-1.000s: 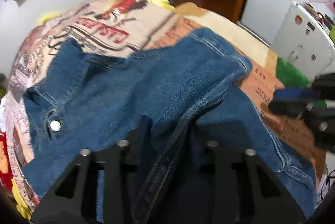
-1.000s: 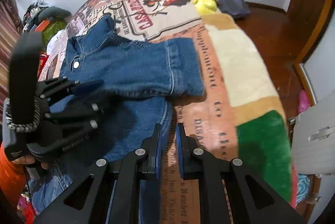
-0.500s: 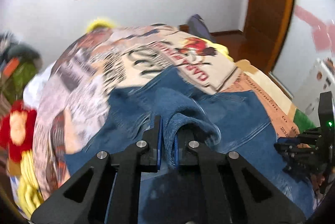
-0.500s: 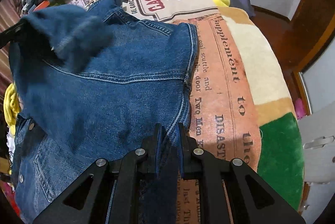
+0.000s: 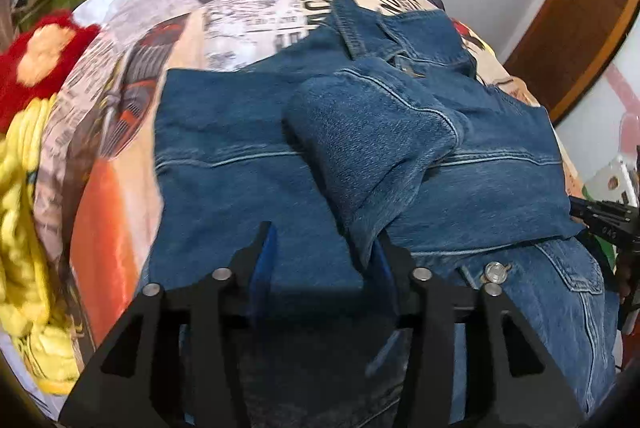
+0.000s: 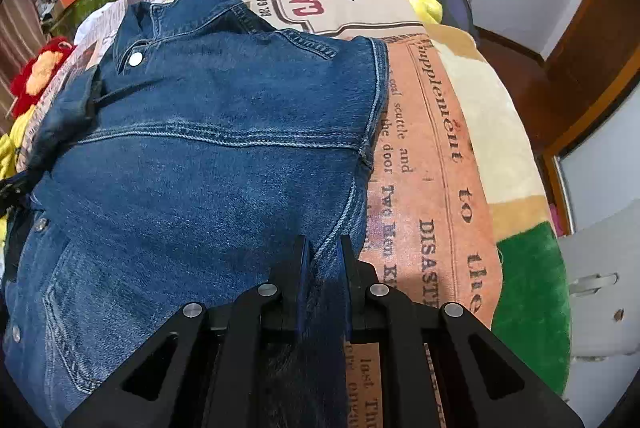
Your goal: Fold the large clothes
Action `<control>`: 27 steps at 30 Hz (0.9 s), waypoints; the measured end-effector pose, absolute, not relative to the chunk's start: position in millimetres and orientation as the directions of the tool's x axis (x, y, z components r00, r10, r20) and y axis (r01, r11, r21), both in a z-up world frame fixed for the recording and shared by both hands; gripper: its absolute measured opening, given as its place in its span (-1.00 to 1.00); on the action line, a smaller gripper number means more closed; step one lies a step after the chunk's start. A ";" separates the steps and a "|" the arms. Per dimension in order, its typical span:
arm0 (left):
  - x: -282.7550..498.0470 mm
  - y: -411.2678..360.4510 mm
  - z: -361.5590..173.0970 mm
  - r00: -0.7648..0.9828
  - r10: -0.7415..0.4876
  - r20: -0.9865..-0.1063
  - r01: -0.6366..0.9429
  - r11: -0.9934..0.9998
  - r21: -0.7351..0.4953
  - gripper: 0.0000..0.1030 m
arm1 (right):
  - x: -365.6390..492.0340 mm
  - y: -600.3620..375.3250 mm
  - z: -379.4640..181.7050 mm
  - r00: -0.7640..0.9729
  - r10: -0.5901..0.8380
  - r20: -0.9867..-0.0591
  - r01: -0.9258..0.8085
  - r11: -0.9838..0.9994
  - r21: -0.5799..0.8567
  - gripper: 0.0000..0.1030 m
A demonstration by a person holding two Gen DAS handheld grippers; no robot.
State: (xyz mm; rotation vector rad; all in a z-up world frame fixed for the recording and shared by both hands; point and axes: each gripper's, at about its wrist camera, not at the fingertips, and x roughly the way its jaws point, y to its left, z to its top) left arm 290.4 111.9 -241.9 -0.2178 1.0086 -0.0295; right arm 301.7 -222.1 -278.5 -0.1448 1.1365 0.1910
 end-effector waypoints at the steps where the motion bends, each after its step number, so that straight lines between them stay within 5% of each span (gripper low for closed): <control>1: 287.6 113.6 -242.5 0.534 -0.127 -0.836 -0.078 0.977 -0.198 -0.03 | 301.1 -220.6 -279.0 0.409 0.071 -0.910 -0.225 0.974 -0.025 -0.81; 13: 256.7 143.3 -251.4 0.521 -0.074 -0.850 -0.177 0.965 -0.192 0.02 | 296.5 -211.9 -279.3 0.431 0.015 -0.902 -0.240 0.966 -0.098 -0.81; 17: 250.2 161.2 -263.1 0.474 -0.043 -0.879 -0.228 0.959 -0.170 -0.37 | 296.1 -211.6 -279.7 0.431 0.014 -0.902 -0.240 0.966 -0.099 -0.81; 27: 252.7 150.2 -231.2 0.495 -0.013 -0.869 -0.130 0.988 -0.089 -0.24 | 304.5 -214.3 -264.4 0.401 0.020 -0.916 -0.253 0.963 -0.090 -0.81</control>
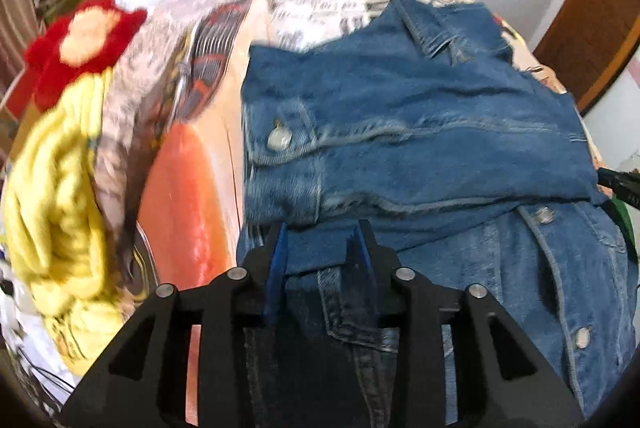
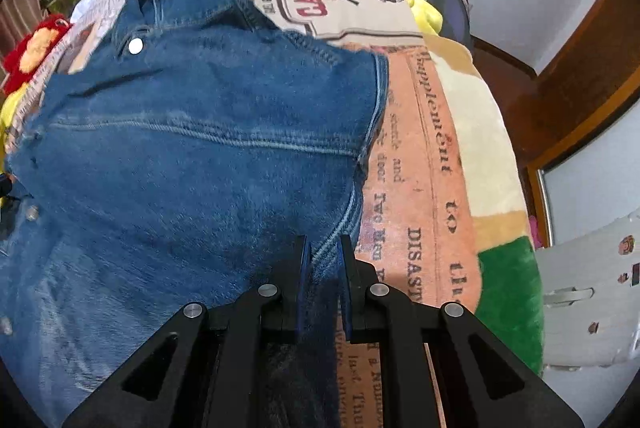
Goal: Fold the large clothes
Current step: 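Grasp the jacket hem with the right gripper and fold it over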
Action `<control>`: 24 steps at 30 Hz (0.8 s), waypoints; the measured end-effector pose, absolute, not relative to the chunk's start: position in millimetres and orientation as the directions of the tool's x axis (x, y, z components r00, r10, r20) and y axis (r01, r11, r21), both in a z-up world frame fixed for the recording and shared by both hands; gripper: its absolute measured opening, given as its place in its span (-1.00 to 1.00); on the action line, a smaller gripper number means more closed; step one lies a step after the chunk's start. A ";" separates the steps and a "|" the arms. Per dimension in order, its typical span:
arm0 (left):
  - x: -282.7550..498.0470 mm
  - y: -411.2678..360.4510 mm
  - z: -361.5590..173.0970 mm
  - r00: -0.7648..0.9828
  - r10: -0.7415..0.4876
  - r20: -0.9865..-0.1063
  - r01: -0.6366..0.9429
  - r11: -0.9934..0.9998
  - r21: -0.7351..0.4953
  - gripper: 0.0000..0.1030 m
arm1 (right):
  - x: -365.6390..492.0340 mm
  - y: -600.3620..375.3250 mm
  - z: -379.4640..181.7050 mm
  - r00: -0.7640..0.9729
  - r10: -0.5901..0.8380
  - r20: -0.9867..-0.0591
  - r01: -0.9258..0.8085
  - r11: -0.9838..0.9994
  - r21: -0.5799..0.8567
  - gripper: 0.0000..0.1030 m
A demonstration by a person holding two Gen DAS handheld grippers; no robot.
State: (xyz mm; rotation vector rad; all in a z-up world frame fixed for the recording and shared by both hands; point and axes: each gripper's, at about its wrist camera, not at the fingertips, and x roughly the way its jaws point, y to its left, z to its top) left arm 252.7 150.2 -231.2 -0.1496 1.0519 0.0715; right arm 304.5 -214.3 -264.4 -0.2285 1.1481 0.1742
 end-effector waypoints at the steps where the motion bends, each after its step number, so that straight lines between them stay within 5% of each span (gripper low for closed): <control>1: 253.6 149.1 -223.0 0.513 -0.008 -0.858 -0.124 0.989 -0.083 -0.19 | 306.2 -214.8 -256.8 0.405 0.042 -0.913 -0.253 0.965 -0.068 -0.81; 10: 295.3 120.4 -189.2 0.600 -0.027 -0.800 -0.021 0.999 -0.050 0.19 | 318.7 -177.7 -217.1 0.430 0.204 -0.879 -0.348 0.936 0.047 -0.81; 17: 327.9 93.3 -241.0 0.486 -0.028 -0.874 0.034 0.999 -0.014 0.25 | 324.2 -137.1 -272.2 0.370 0.107 -0.923 -0.442 0.894 -0.074 -0.82; 20: 322.8 92.8 -250.2 0.508 0.002 -0.861 0.032 0.999 0.021 0.47 | 315.2 -136.3 -274.9 0.431 0.101 -0.897 -0.479 0.868 -0.132 -0.81; 24: 317.7 93.7 -250.9 0.514 0.022 -0.857 0.034 0.998 0.046 0.51 | 310.2 -140.0 -276.9 0.466 0.075 -0.881 -0.482 0.857 -0.182 -0.73</control>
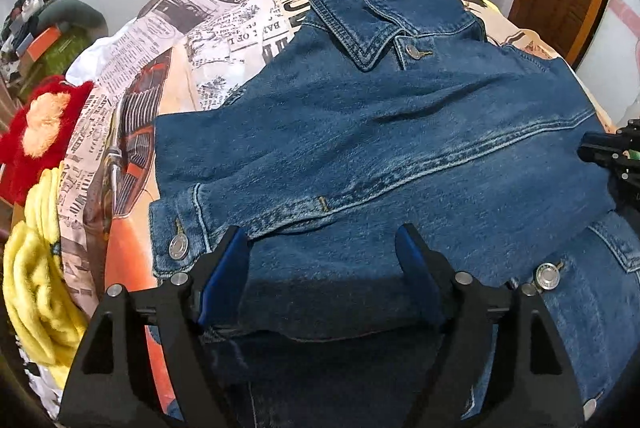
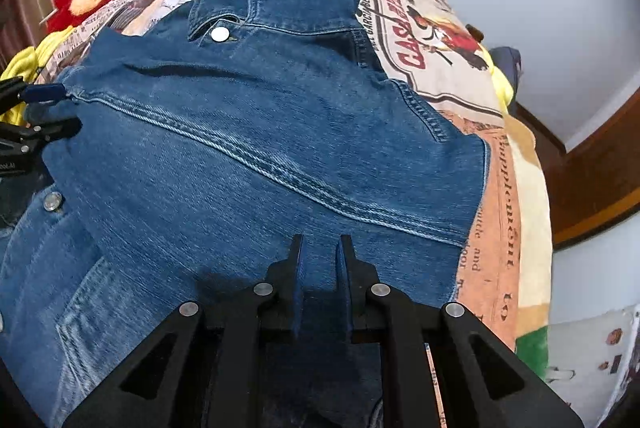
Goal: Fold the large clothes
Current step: 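Grasp the jacket hem with the right gripper and fold it over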
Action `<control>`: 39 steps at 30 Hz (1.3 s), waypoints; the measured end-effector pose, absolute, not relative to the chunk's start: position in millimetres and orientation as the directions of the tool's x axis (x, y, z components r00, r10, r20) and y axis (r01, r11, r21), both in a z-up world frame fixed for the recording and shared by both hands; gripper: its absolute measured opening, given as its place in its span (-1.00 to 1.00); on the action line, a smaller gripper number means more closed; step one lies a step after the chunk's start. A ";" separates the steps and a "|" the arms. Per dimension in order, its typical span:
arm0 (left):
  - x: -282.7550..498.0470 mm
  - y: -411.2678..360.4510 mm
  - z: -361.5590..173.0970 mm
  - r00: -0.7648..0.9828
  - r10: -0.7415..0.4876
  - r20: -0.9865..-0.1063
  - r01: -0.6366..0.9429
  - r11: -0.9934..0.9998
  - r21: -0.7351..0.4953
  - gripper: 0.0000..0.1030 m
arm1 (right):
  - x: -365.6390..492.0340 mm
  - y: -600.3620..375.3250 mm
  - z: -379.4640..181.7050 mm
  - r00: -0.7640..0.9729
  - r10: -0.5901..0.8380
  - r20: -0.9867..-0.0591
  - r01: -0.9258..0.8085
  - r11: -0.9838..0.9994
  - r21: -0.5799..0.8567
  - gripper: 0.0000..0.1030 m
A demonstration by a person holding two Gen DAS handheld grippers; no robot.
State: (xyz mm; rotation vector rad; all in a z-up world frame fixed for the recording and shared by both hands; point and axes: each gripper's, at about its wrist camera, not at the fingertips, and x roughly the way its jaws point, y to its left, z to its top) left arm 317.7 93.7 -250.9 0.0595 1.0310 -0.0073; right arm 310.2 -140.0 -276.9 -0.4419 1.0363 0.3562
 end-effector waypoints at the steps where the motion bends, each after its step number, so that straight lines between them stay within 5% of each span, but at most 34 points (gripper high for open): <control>1: 316.2 93.8 -251.7 0.514 0.025 -0.857 0.035 0.998 0.050 0.51 | 309.0 -140.6 -276.8 0.475 0.066 -0.878 -0.481 0.855 -0.196 -0.49; 2: 315.0 93.0 -252.1 0.515 0.030 -0.856 0.037 0.998 0.058 0.51 | 308.2 -141.4 -276.3 0.494 0.038 -0.869 -0.467 0.854 -0.228 -0.29; 3: 313.3 92.6 -252.4 0.517 0.038 -0.855 0.040 0.997 0.068 0.52 | 307.0 -143.5 -276.2 0.519 -0.001 -0.855 -0.445 0.854 -0.271 0.26; 4: 311.4 92.7 -252.1 0.519 0.046 -0.854 0.039 0.996 0.078 0.53 | 307.5 -146.0 -275.5 0.554 -0.056 -0.831 -0.406 0.853 -0.328 0.52; 14: 304.8 129.7 -229.3 0.541 0.092 -0.836 -0.057 0.996 0.072 0.53 | 323.2 -196.7 -251.1 0.489 0.067 -0.870 -0.326 0.939 -0.111 0.52; 19: 317.8 173.3 -208.9 0.577 0.141 -0.804 -0.155 0.986 0.062 0.73 | 345.0 -211.2 -236.9 0.490 0.112 -0.864 -0.297 0.954 -0.045 0.53; 29: 383.9 231.0 -251.3 0.448 -0.015 -0.894 -0.187 0.976 -0.111 0.73 | 400.9 -239.8 -252.4 0.389 0.251 -0.886 -0.183 0.964 0.193 0.53; 35: 406.9 236.3 -284.0 0.387 -0.157 -0.909 -0.170 0.956 -0.238 0.46 | 428.0 -248.8 -280.8 0.321 0.330 -0.888 -0.110 0.944 0.312 0.39; 37: 413.1 235.9 -290.1 0.390 -0.161 -0.907 -0.176 0.953 -0.245 0.28 | 435.3 -250.3 -290.0 0.302 0.348 -0.887 -0.092 0.937 0.336 -0.01; 39: 417.4 235.1 -293.3 0.404 -0.163 -0.900 -0.192 0.947 -0.257 -0.12 | 440.5 -249.1 -295.4 0.295 0.358 -0.886 -0.089 0.934 0.347 -0.22</control>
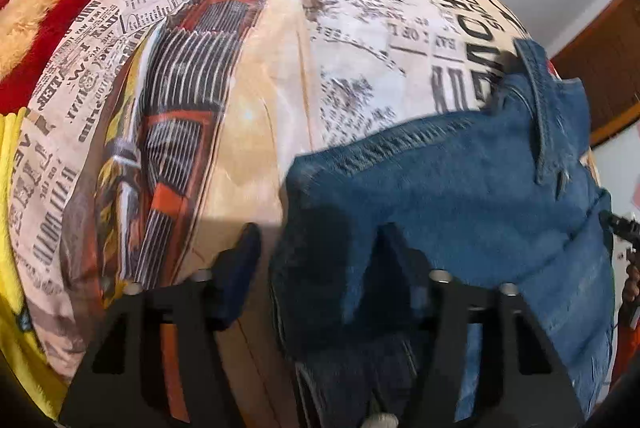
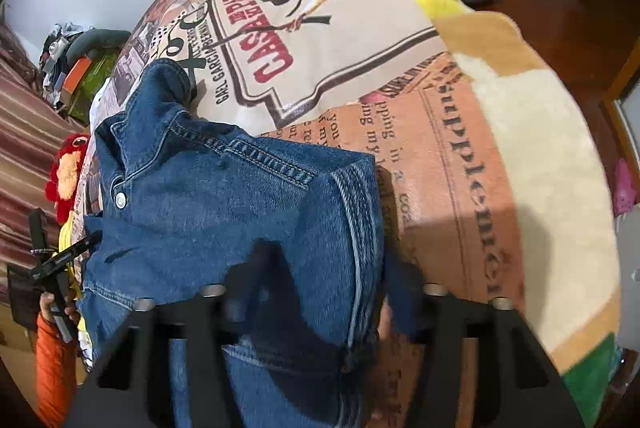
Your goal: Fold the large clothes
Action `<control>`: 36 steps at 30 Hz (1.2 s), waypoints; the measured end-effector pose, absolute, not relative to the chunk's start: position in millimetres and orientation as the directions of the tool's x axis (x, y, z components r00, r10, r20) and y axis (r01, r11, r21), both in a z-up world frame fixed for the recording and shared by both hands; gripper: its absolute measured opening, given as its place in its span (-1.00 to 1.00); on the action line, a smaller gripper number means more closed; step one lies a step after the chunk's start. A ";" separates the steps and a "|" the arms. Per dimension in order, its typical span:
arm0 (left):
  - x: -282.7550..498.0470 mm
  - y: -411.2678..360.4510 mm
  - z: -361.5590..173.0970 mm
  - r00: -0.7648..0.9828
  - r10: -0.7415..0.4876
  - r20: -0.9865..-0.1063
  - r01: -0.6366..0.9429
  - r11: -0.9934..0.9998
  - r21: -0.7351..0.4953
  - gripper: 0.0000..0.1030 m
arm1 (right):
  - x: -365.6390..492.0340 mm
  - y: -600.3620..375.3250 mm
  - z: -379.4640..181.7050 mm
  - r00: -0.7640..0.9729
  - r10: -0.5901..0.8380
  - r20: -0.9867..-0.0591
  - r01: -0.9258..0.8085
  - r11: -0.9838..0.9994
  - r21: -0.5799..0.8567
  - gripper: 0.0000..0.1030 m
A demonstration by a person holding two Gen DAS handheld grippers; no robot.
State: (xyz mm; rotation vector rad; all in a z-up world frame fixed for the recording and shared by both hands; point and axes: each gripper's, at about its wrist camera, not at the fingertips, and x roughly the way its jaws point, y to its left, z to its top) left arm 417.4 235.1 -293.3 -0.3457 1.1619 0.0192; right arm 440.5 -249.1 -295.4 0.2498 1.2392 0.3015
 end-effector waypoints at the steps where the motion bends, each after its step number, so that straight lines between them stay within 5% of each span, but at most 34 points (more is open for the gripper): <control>1: 419.1 235.7 -294.4 0.411 -0.173 -0.895 -0.197 0.942 -0.273 -0.24 | 442.6 -247.6 -296.6 0.303 0.354 -0.885 -0.089 0.935 0.344 -0.41; 4: 423.6 232.8 -293.9 0.430 -0.168 -0.887 -0.203 0.940 -0.276 -0.52 | 448.0 -242.1 -295.1 0.330 0.330 -0.885 -0.100 0.944 0.315 -0.72; 8: 418.5 218.3 -271.5 0.483 -0.070 -0.873 -0.170 0.970 -0.173 -0.77 | 451.4 -224.8 -272.2 0.409 0.288 -0.866 -0.161 0.957 0.242 -0.79; 22: 423.4 239.6 -196.2 0.615 0.120 -0.779 -0.162 0.987 0.025 -0.80 | 506.0 -152.3 -186.2 0.586 0.266 -0.765 -0.304 0.948 0.097 -0.81; 36: 470.4 265.1 -267.4 0.485 0.133 -0.864 -0.224 0.974 0.024 -0.69 | 567.1 -148.9 -286.8 0.487 0.146 -0.861 -0.240 0.970 0.029 -0.80</control>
